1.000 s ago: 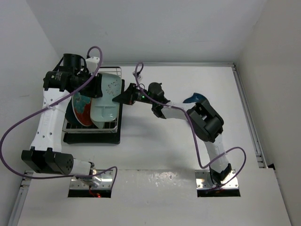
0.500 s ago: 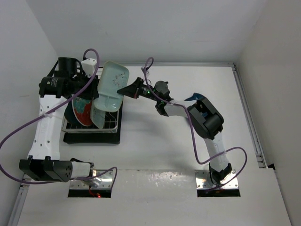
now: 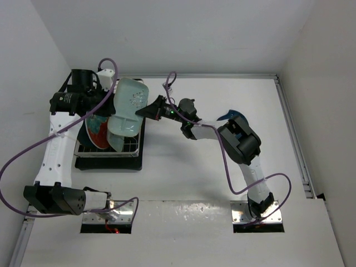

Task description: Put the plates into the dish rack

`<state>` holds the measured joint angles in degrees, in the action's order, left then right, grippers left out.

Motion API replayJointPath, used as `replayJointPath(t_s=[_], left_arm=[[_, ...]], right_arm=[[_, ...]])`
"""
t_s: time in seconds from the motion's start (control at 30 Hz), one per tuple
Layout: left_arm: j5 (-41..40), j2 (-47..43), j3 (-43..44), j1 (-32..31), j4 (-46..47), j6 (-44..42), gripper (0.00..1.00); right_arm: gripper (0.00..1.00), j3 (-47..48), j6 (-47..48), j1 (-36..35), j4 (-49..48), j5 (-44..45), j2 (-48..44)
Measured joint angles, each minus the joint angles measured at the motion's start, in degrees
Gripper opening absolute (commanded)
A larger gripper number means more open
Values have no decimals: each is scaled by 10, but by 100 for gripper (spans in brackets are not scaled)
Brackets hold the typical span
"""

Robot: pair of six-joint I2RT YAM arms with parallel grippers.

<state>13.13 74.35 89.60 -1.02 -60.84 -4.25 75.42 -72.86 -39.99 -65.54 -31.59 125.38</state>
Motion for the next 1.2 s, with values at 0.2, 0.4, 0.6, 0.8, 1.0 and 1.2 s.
replayJointPath(t_s=[0.2,0.4,0.6,0.8,1.0,1.2], left_arm=[[-9,-1,-15,-2,11,0,0],[-70,-1,-23,-19,9,21,0],[-195,7,-9,-43,-29,37,0],[-260,37,43,-57,-71,50,0],[-318,50,57,-111,-82,62,0],[-424,62,39,-179,-76,72,0]], right_arm=[[0,8,2,-2,15,0,7],[39,12,19,-7,57,3,6],[87,11,96,-16,195,68,-52],[91,14,164,-17,351,180,-127],[91,3,207,-18,458,277,-181],[91,-16,237,-26,515,346,-215]])
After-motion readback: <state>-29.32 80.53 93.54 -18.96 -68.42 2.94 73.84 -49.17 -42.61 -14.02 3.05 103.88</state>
